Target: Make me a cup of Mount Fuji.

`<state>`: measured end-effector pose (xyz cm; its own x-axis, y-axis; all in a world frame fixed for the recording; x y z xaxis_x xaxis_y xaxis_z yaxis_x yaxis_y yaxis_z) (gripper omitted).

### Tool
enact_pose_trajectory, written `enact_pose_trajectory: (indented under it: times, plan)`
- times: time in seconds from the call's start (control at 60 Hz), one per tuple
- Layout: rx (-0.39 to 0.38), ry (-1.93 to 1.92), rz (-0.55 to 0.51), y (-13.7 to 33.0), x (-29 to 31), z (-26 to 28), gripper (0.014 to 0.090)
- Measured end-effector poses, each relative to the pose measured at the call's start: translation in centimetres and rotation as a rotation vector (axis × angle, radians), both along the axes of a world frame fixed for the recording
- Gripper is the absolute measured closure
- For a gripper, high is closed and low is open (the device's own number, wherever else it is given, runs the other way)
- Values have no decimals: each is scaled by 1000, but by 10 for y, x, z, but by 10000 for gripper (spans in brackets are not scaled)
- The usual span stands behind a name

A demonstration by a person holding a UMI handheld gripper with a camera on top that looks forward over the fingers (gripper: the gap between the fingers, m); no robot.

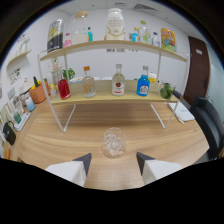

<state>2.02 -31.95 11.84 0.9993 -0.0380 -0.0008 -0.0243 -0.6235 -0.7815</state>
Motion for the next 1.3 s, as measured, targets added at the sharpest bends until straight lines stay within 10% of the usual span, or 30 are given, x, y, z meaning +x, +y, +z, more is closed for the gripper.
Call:
enact_pose_trajectory:
  times: [0.333,0.767,1.067,1.3]
  plan:
    - [219,43,15,5,-51,45,199]
    - [452,29,-3,164,-69,97,212]
    - [377,38,-14,219,-74,68,655]
    - [374,-2,21,218,-71,67,689]
